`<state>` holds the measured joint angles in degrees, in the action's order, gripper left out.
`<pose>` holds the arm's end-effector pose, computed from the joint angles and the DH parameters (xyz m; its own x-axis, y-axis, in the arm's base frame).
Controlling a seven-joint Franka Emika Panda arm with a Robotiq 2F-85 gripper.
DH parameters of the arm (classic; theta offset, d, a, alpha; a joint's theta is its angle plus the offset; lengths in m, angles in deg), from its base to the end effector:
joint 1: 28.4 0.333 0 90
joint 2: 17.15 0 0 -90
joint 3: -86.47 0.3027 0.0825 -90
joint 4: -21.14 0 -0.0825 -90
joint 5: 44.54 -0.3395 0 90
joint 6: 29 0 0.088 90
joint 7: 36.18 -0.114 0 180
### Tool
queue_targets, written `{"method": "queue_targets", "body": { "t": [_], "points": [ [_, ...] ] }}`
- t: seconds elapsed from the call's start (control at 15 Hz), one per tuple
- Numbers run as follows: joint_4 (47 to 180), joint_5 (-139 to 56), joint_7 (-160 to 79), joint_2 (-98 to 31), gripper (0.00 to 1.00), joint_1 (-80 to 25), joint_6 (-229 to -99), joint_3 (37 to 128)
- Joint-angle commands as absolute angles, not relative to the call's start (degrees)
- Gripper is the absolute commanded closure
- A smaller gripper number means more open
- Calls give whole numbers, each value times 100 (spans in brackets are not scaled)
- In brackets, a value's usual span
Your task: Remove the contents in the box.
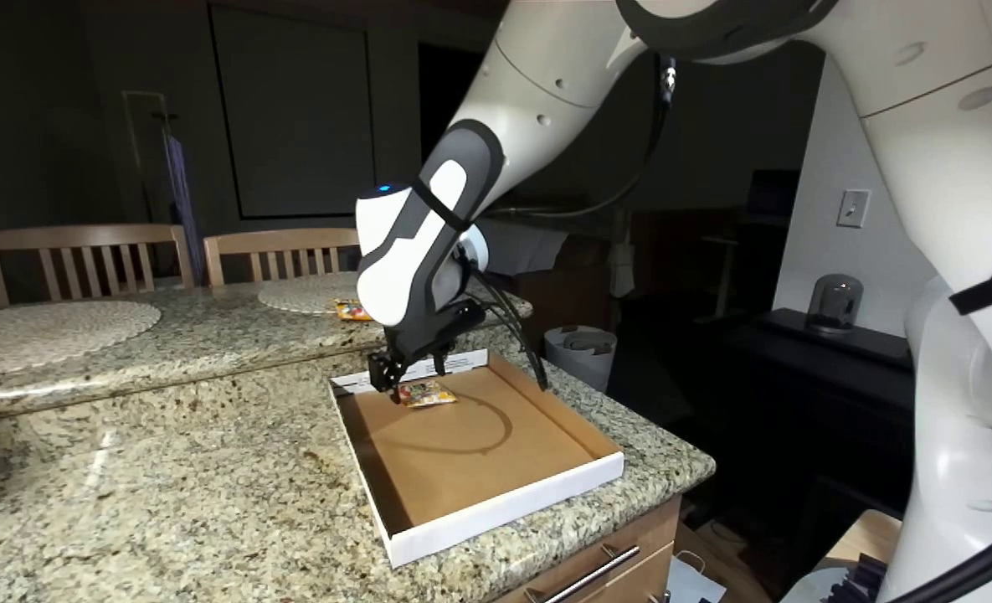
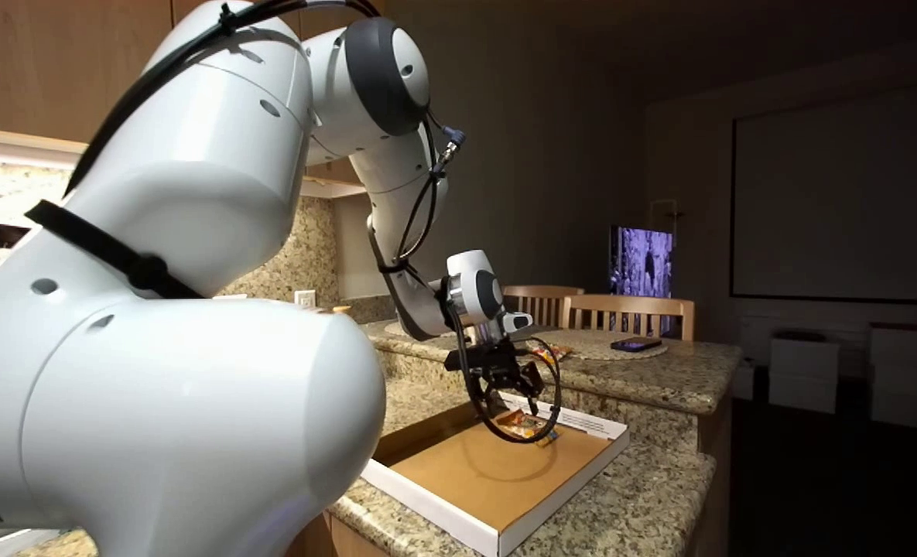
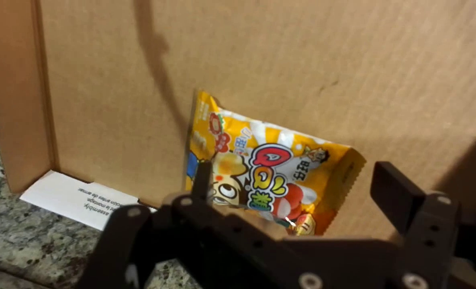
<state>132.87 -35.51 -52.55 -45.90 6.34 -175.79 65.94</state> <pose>0.5777 0.1611 0.2626 0.9712 0.1593 0.1773 0.1170 -0.9667 0.2275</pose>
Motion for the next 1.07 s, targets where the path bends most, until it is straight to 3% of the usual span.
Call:
{"method": "queue_targets", "body": {
  "t": [0.0, 0.67, 0.73, 0.87, 1.0],
  "points": [
    [13012, -3096, -5548, -4619, 0, 19, -17127, 7270],
    [12408, -2971, -5507, -5038, 2, -803, -16520, 8036],
    [12389, -2976, -5507, -5041, 26, -832, -16515, 8045],
    [12348, -2984, -5507, -5056, 31, -862, -16455, 8060],
    [12292, -2975, -5519, -5076, 45, -866, -16352, 8074]
  ]
}}
